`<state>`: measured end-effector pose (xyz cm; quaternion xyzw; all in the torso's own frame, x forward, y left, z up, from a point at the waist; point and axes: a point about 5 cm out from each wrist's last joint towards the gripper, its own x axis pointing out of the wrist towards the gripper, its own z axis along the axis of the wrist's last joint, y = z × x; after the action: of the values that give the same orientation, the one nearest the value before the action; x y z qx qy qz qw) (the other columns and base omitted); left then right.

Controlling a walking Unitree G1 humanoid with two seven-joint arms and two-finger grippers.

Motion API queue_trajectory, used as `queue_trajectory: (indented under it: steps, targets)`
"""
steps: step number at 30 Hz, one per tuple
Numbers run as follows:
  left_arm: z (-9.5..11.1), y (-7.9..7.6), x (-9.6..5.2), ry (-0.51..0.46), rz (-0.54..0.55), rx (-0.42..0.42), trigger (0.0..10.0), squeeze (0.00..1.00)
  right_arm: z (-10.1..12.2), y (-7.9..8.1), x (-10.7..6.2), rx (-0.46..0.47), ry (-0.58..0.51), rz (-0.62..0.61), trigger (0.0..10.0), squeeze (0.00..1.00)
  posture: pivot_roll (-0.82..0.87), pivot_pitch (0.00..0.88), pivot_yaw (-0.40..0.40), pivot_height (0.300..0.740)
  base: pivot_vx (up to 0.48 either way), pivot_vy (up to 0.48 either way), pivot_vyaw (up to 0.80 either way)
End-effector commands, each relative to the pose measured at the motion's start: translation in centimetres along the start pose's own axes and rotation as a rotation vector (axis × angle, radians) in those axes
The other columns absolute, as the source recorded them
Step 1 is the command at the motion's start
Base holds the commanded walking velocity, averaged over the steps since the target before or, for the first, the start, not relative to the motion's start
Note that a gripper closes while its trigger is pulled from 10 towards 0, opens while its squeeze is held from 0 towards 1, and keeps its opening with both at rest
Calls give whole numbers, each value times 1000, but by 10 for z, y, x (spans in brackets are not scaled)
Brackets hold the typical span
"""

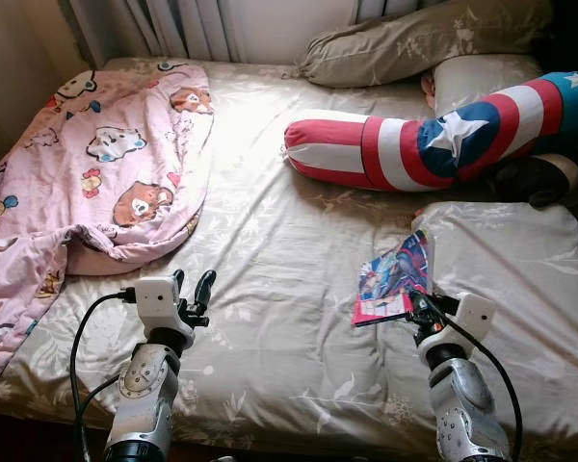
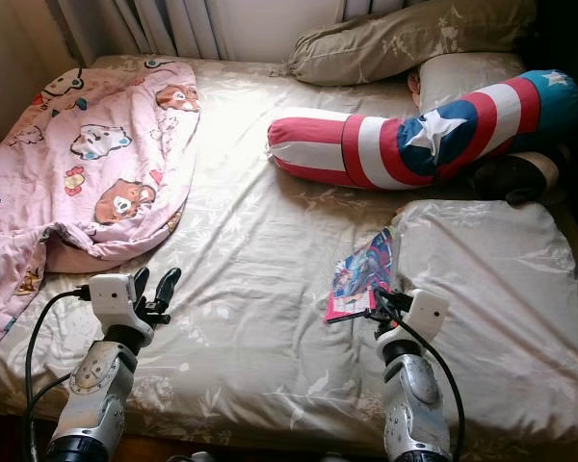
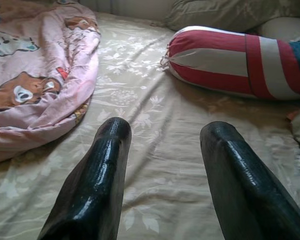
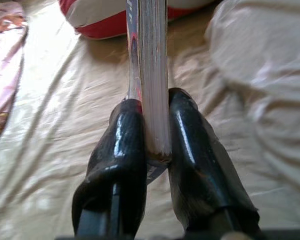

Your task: Clean up the room

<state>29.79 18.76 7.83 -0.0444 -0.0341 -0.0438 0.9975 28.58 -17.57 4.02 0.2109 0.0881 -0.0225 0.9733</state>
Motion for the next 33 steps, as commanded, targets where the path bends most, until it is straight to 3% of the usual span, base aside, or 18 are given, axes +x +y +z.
queue_trajectory:
  steps: [1,13,17,22,29,33]
  targets:
    - [-2,0,-2,14,-3,12,10000,0,4,-1,2,-16,-15,-6,10000,0,38,178,-4,722,0,0,0]
    - [-3,-4,-2,17,0,-5,10000,0,7,-5,1,-154,-39,-30,10000,0,38,195,-4,722,0,0,0]
    - [-1,-2,-2,11,3,-3,10000,0,9,-2,3,-134,-57,-10,10000,0,34,211,1,722,0,0,0]
    - [3,-1,-1,0,3,-2,10000,0,10,2,4,-193,-63,21,10000,0,32,217,4,722,0,0,0]
    - [4,-5,0,-6,2,-21,10000,0,9,-1,4,-199,-56,-3,10000,0,32,205,9,722,0,0,0]
    - [2,-3,0,5,5,-22,10000,0,6,3,5,-206,-48,-1,10000,0,24,198,23,698,0,0,0]
